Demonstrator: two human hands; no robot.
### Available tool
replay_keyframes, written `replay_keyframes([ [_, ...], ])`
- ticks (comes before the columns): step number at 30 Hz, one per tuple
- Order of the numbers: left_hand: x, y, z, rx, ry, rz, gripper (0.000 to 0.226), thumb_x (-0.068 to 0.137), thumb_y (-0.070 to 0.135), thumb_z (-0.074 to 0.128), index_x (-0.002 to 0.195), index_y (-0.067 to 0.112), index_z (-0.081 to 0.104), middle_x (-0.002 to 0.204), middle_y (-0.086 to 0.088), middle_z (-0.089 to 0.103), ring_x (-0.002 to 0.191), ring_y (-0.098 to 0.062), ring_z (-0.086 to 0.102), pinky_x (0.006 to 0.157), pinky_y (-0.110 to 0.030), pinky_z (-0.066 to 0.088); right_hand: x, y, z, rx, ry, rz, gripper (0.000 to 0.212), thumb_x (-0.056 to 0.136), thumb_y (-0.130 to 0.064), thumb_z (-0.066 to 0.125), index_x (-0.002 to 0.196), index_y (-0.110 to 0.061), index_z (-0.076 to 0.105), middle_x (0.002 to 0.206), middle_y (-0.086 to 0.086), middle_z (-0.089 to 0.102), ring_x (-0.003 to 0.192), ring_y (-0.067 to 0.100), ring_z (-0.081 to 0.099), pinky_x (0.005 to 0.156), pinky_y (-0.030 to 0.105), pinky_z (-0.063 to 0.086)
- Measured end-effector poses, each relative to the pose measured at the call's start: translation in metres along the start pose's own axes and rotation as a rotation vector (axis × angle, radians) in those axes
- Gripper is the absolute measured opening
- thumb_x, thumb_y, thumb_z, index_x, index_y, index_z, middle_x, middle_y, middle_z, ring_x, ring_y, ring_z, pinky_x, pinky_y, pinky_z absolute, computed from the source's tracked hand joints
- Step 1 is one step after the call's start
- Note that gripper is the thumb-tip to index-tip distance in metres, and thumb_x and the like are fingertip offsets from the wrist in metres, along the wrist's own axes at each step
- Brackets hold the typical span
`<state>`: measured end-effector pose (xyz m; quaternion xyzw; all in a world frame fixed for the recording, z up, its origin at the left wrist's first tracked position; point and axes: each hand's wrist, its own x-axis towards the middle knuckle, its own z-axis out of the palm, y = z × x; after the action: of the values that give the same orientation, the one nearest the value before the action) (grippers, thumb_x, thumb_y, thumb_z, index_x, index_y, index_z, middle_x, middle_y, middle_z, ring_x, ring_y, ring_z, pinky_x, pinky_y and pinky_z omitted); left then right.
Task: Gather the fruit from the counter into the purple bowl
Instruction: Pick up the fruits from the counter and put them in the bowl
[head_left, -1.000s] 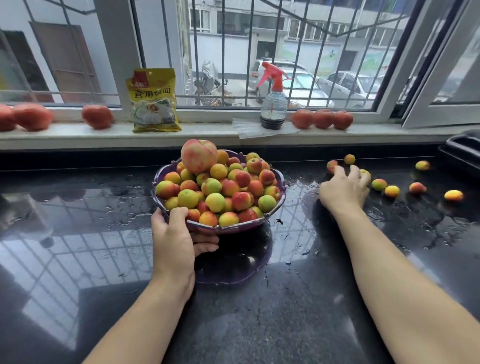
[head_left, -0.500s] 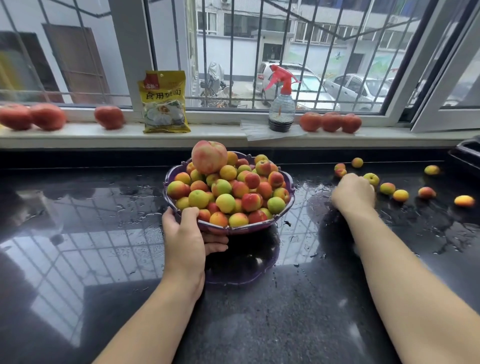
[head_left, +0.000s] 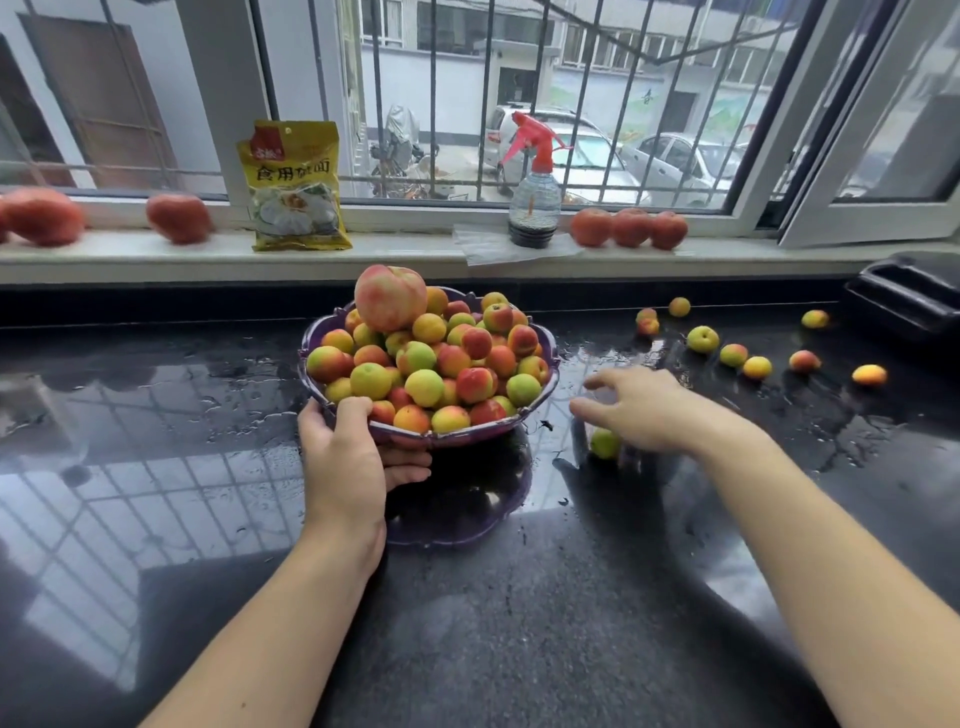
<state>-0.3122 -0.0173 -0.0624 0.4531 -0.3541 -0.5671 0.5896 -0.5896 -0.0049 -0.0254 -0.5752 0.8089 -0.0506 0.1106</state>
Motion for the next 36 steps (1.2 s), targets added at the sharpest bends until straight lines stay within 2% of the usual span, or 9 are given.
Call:
replay_keyframes([
  [2, -0.001, 0.001, 0.0, -0.005, -0.009, -0.007, 0.032, 0.106, 0.025, 0.045, 0.137, 0.015, 0.045, 0.087, -0.014, 0.069, 0.054, -0.026, 0.07, 0.045, -0.031, 0.056, -0.034, 0.002, 0.026, -0.07, -0.002, -0.027, 0.057, 0.095, -0.064, 0.046, 0.142, -0.032, 0.05, 0.141, 0.009, 0.047, 0.13, 0.036, 0.041, 0.109, 0.047, 0.036],
  [5, -0.001, 0.001, 0.001, -0.004, -0.013, -0.012, 0.033, 0.106, 0.025, 0.045, 0.137, 0.016, 0.045, 0.089, -0.013, 0.069, 0.055, -0.026, 0.07, 0.046, -0.03, 0.056, -0.062, 0.005, 0.044, -0.047, 0.115, -0.156, 0.038, 0.1, -0.049, 0.05, 0.133, -0.029, 0.055, 0.115, 0.001, 0.044, 0.111, 0.028, 0.053, 0.096, 0.041, 0.046],
  [7, -0.002, 0.0, 0.0, -0.007, -0.011, -0.012, 0.033, 0.106, 0.026, 0.045, 0.138, 0.016, 0.045, 0.089, -0.013, 0.07, 0.055, -0.026, 0.071, 0.046, -0.03, 0.056, -0.065, 0.0, 0.039, 0.114, 0.184, -0.181, 0.034, 0.098, -0.036, 0.06, 0.13, -0.026, 0.06, 0.108, -0.003, 0.05, 0.106, 0.023, 0.058, 0.096, 0.039, 0.048],
  [11, -0.002, 0.001, -0.001, -0.005, -0.02, -0.026, 0.035, 0.106, 0.027, 0.046, 0.14, 0.018, 0.044, 0.095, -0.014, 0.07, 0.057, -0.027, 0.072, 0.047, -0.03, 0.056, -0.064, -0.036, 0.007, 0.649, 0.457, -0.3, 0.035, 0.09, -0.022, 0.074, 0.122, -0.02, 0.059, 0.1, -0.011, 0.066, 0.087, -0.001, 0.062, 0.079, 0.012, 0.05],
  [15, -0.002, 0.002, -0.001, -0.013, -0.018, -0.028, 0.037, 0.106, 0.025, 0.047, 0.141, 0.015, 0.043, 0.095, -0.016, 0.069, 0.056, -0.028, 0.071, 0.046, -0.032, 0.056, -0.052, -0.081, 0.003, 0.574, 0.444, -0.441, 0.025, 0.091, -0.026, 0.073, 0.114, -0.023, 0.064, 0.106, -0.005, 0.066, 0.103, 0.012, 0.059, 0.089, 0.023, 0.046],
  [18, -0.001, 0.002, -0.003, -0.016, -0.025, -0.032, 0.037, 0.106, 0.027, 0.047, 0.141, 0.017, 0.044, 0.099, -0.017, 0.071, 0.06, -0.03, 0.073, 0.048, -0.033, 0.057, -0.041, -0.085, 0.015, 0.619, 0.427, -0.405, 0.022, 0.095, -0.028, 0.067, 0.118, -0.026, 0.066, 0.111, -0.004, 0.062, 0.107, 0.012, 0.054, 0.087, 0.018, 0.04],
  [22, 0.0, 0.001, -0.003, -0.009, -0.036, -0.027, 0.034, 0.106, 0.028, 0.047, 0.139, 0.02, 0.046, 0.105, -0.018, 0.071, 0.063, -0.029, 0.074, 0.049, -0.032, 0.057, -0.039, -0.05, 0.022, 0.846, 0.685, -0.235, 0.016, 0.099, -0.02, 0.059, 0.114, -0.019, 0.067, 0.11, -0.006, 0.067, 0.104, 0.008, 0.061, 0.092, 0.022, 0.049],
  [26, 0.0, -0.002, -0.002, -0.002, -0.038, -0.002, 0.03, 0.107, 0.028, 0.044, 0.135, 0.02, 0.05, 0.1, -0.019, 0.07, 0.06, -0.029, 0.072, 0.048, -0.032, 0.057, -0.014, -0.005, 0.023, 0.707, 0.628, 0.045, 0.016, 0.097, -0.01, 0.054, 0.107, -0.016, 0.065, 0.108, 0.003, 0.066, 0.1, 0.018, 0.06, 0.075, 0.019, 0.044],
  [36, 0.003, -0.009, 0.005, 0.085, -0.017, 0.067, 0.032, 0.107, 0.027, 0.042, 0.135, 0.017, 0.051, 0.091, -0.016, 0.07, 0.055, -0.025, 0.069, 0.047, -0.031, 0.057, 0.127, 0.064, 0.008, 0.08, 0.463, 0.156, 0.044, 0.094, -0.012, 0.048, 0.137, -0.009, 0.052, 0.148, 0.021, 0.035, 0.13, 0.045, 0.038, 0.11, 0.043, 0.032],
])
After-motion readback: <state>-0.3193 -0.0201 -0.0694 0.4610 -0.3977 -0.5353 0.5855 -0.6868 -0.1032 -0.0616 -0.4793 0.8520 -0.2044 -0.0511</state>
